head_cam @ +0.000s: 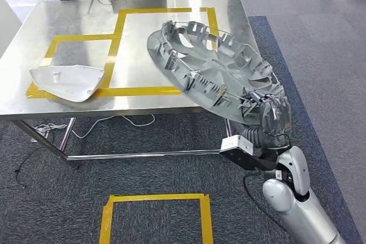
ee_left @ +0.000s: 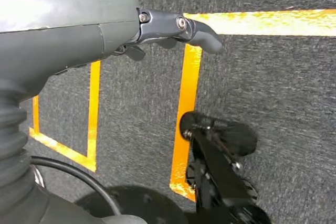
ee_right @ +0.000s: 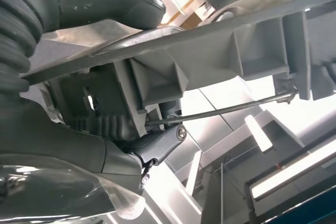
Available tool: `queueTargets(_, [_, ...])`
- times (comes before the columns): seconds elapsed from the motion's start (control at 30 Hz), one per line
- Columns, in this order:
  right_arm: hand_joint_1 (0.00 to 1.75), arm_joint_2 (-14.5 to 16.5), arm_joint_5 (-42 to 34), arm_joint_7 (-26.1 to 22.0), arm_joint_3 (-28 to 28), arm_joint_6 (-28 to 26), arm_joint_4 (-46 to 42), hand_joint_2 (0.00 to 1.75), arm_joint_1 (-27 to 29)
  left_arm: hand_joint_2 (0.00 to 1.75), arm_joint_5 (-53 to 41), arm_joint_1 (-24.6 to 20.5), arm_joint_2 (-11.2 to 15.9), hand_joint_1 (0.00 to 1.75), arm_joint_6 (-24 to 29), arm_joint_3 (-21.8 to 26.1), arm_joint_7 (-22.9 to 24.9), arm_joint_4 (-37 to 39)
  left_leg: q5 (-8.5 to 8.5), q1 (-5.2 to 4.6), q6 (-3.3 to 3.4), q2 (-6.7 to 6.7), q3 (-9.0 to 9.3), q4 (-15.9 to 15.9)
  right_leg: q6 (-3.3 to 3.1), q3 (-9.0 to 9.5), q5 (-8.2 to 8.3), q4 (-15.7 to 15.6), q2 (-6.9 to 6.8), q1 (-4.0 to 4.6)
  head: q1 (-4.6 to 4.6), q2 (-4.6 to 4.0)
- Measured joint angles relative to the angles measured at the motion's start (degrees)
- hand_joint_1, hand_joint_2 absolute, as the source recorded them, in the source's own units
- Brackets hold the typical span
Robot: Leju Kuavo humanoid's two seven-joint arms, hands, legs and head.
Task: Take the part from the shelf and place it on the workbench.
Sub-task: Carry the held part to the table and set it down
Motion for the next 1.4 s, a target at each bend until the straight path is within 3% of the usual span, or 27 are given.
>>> queueTargets(0.03, [1.75,0.01,0.00,0.03,0.04,0.06,0.06,1.75,0.00,1.75,0.00,0.00,0.02,0.00,0.01,0.00,-0.01,-0.02,-1.31,0.07,-0.35,0.02,-2.56,4.49,-0.32,0.63,-0.35,-0.19,-0.03,-0.14,-0.16,0.00])
queueTargets(0.07, [1.75,0.01,0.00,0.03,0.08,0.16,0.10,1.75,-0.02,1.75,-0.01,0.05,0.03,0.00,0.01,0.00,-0.01,-0.02,-0.62,0.07,-0.37,0.02,-3.70,5.62,-0.32,1.00,-0.65,-0.19,0.02,-0.14,-0.15,0.00])
queueTargets(0.1, [1.75,0.01,-0.01,0.06,0.10,0.28,0.19,1.75,-0.03,1.75,-0.01,0.09,0.04,0.00,0.02,0.00,-0.01,-0.02,1.31,0.07,-0.30,0.02,-3.76,4.45,-0.26,1.51,-0.98,-0.19,0.07,-0.14,-0.17,0.00])
queueTargets(0.17, [1.75,0.02,-0.03,0.14,0.14,0.49,0.46,1.75,-0.05,1.75,-0.04,0.13,0.10,0.00,0.01,0.01,-0.01,-0.02,6.61,0.02,0.12,0.00,-1.59,-2.38,-0.02,2.48,-1.76,-0.21,0.12,-0.14,-0.13,0.00])
queueTargets(0.2, [1.75,0.02,-0.05,0.16,0.15,0.54,0.61,1.75,-0.13,1.75,-0.07,0.12,0.14,0.00,0.01,0.03,-0.01,-0.02,8.32,-0.09,0.36,-0.01,-0.31,-5.76,0.23,2.82,-2.13,-0.17,0.16,-0.05,-0.15,0.00])
queueTargets(0.27, [1.75,0.03,-0.11,0.14,0.18,0.60,0.88,1.75,-0.41,1.75,-0.15,0.05,0.19,0.00,0.01,0.07,-0.01,-0.02,8.67,-0.35,0.84,-0.01,0.99,-9.18,0.78,2.82,-2.47,-0.16,0.22,0.08,-0.16,0.00])
queueTargets(0.4, [1.75,0.03,-0.19,0.14,0.25,0.82,1.39,1.75,-0.69,1.75,-0.51,0.09,0.19,0.00,-0.02,0.11,-0.01,-0.02,8.06,-0.10,1.90,-0.05,1.75,-10.61,2.05,2.58,-3.33,0.31,0.11,0.07,-0.12,0.00])
queueTargets(0.47, [1.75,0.04,-0.27,0.14,0.25,0.91,1.75,1.75,-0.78,1.75,-0.58,0.02,0.19,0.00,-0.05,0.13,-0.02,-0.02,7.90,0.11,2.45,-0.03,2.20,-10.96,2.38,-0.67,-5.80,6.10,0.06,0.07,0.06,0.00])
queueTargets(0.53, [1.75,0.05,-0.37,0.10,0.25,1.03,2.13,1.75,-0.80,1.75,-0.65,-0.07,0.19,0.00,-0.06,0.18,-0.03,-0.02,7.55,0.06,2.74,-0.03,2.47,-10.96,2.56,-5.66,-8.04,14.11,0.05,0.06,0.14,0.00])
queueTargets(0.57, [1.75,0.05,-0.38,0.09,0.26,1.11,2.33,1.75,-0.75,1.75,-0.70,-0.05,0.16,0.00,-0.07,0.21,-0.03,-0.02,7.31,0.03,2.78,-0.05,2.76,-10.95,2.59,-7.31,-7.75,16.07,0.05,0.06,0.13,0.00])
queueTargets(0.6, [1.75,0.05,-0.38,0.10,0.26,1.22,2.55,1.75,-0.71,1.75,-0.76,-0.03,0.13,0.00,-0.08,0.22,-0.03,-0.02,7.00,0.02,2.76,-0.09,3.17,-10.95,2.54,-7.81,-6.19,15.66,0.04,0.06,0.15,0.00])
queueTargets(0.63, [1.75,0.05,-0.37,0.12,0.26,1.33,2.78,1.75,-0.68,1.75,-0.81,0.00,0.06,0.00,-0.09,0.23,-0.03,-0.02,6.63,0.02,2.69,-0.15,3.71,-10.95,2.43,-7.13,-3.67,12.93,0.03,0.06,0.15,0.00])
queueTargets(0.7, [1.75,0.05,-0.20,0.13,0.27,1.46,3.16,1.75,-0.68,1.75,-0.85,0.00,-0.08,0.00,-0.10,0.25,-0.03,-0.02,5.85,-0.07,2.36,-0.24,4.72,-10.94,2.15,-4.02,0.85,5.22,-0.07,0.16,0.15,0.00])
queueTargets(0.73, [1.75,0.05,-0.05,0.11,0.28,1.47,3.31,1.75,-0.77,1.75,-0.84,-0.04,-0.11,0.00,-0.10,0.27,-0.03,-0.02,5.56,-0.14,2.10,-0.25,4.92,-10.87,1.93,-2.62,1.68,2.30,-0.10,0.25,0.16,0.00])
queueTargets(0.87, [1.75,0.05,0.64,0.15,0.26,1.41,3.88,1.75,-1.02,1.75,-0.84,-0.23,-0.13,0.00,-0.08,0.33,-0.03,-0.02,4.95,-0.17,0.87,-0.15,5.00,-10.77,0.80,-1.22,0.85,0.23,0.09,0.42,-0.08,0.00])
queueTargets(0.93, [1.75,0.06,0.81,0.27,0.19,1.41,4.16,1.75,-1.04,1.75,-0.84,-0.32,-0.11,0.00,-0.07,0.33,-0.04,-0.03,3.48,-0.10,0.22,-0.09,4.09,-8.32,0.14,-0.53,0.61,-0.18,0.01,0.14,-0.26,0.00])
queueTargets(1.03, [1.75,0.08,0.88,0.25,0.22,1.43,4.52,1.75,-1.05,1.75,-0.84,-0.30,-0.15,0.00,-0.06,0.36,-0.05,-0.04,-0.37,0.14,-0.42,-0.04,-1.77,2.27,-0.47,0.19,0.05,-0.28,-0.06,0.11,-0.46,0.00])
queueTargets(1.07, [1.75,0.08,0.91,0.22,0.27,1.44,4.65,1.75,-1.05,1.75,-0.84,-0.26,-0.14,0.00,-0.06,0.38,-0.05,-0.04,-0.54,0.17,-0.51,-0.04,-3.43,4.68,-0.51,0.47,-0.20,-0.28,-0.03,0.13,-0.46,0.00])
queueTargets(1.1, [1.75,0.08,0.92,0.23,0.30,1.46,4.78,1.75,-1.05,1.75,-0.84,-0.21,-0.14,0.00,-0.06,0.39,-0.04,-0.04,0.42,0.17,-0.50,-0.04,-4.14,5.06,-0.49,0.83,-0.47,-0.27,0.02,0.14,-0.48,0.00])
queueTargets(1.17, [1.75,0.08,0.92,0.38,0.33,1.52,5.15,1.75,-1.05,1.75,-0.88,-0.16,-0.12,0.00,-0.07,0.48,-0.04,-0.04,5.34,0.16,-0.21,-0.04,-2.61,-0.39,-0.30,1.81,-1.14,-0.27,0.07,0.14,-0.48,0.00])
queueTargets(1.23, [1.75,0.08,0.92,0.57,0.33,1.74,5.57,1.75,-1.16,1.75,-0.98,-0.18,-0.09,0.00,-0.09,0.72,-0.04,-0.04,8.65,-0.04,0.34,-0.05,-0.01,-7.14,0.13,2.38,-1.74,-0.25,0.13,0.24,-0.44,0.00])
queueTargets(1.27, [1.75,0.08,0.93,0.62,0.32,1.88,5.75,1.75,-1.27,1.75,-1.03,-0.21,-0.08,0.00,-0.11,0.84,-0.03,-0.04,8.92,-0.19,0.62,-0.03,0.68,-8.99,0.40,2.35,-1.89,-0.24,0.16,0.28,-0.44,0.00])
queueTargets(1.4, [1.75,0.08,0.94,0.67,0.37,2.58,6.57,1.75,-1.65,1.75,-1.09,-0.15,-0.11,0.00,-0.17,1.04,0.03,-0.04,8.11,-0.14,1.73,-0.07,1.57,-10.74,1.69,2.01,-2.58,-0.16,0.06,0.24,-0.34,0.00])
